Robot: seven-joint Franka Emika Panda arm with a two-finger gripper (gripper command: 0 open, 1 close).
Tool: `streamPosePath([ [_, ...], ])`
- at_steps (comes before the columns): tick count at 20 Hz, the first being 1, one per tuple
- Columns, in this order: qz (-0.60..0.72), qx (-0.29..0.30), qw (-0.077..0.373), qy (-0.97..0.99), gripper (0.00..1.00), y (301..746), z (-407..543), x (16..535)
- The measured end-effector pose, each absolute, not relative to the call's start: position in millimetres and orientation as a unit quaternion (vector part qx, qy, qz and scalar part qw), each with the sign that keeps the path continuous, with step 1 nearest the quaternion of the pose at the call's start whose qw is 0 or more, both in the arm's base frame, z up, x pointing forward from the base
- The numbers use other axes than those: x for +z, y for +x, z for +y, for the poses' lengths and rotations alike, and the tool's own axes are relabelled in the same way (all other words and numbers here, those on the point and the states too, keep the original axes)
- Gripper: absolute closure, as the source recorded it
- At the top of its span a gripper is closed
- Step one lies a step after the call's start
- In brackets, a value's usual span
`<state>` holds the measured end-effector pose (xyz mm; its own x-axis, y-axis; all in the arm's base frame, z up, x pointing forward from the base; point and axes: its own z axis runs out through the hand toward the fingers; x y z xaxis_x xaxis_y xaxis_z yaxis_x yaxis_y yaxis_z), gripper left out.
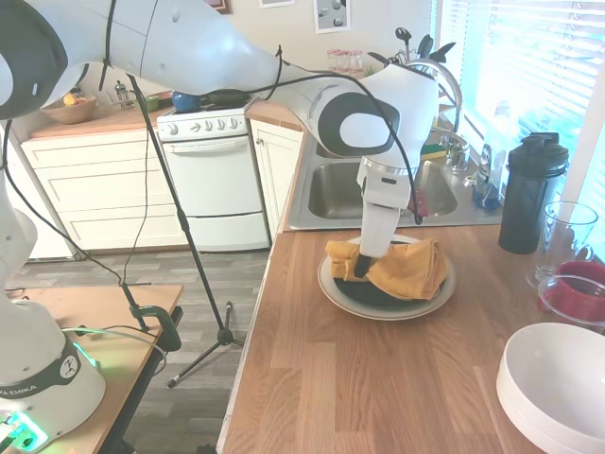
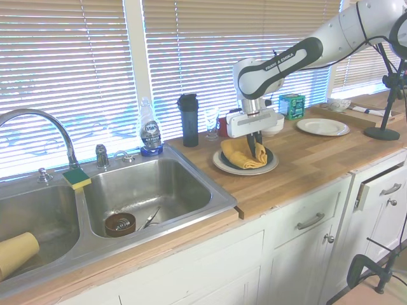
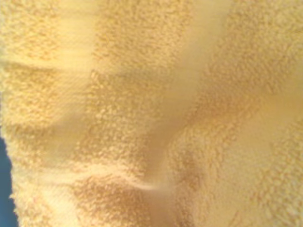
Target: Wipe the blue plate in counterclockwise motion
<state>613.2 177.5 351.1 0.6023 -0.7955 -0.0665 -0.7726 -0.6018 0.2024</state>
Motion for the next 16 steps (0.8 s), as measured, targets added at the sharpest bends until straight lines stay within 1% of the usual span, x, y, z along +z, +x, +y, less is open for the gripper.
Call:
streamPosePath([
  [9,-0.417,-0.047,0.094,0.903,1.0,599.2,240.7,354.9],
  [13,-0.414,-0.034,0.092,0.905,1.0,584.7,238.9,346.7],
  [16,-0.421,-0.027,0.085,0.903,1.0,568.8,221.4,350.5],
])
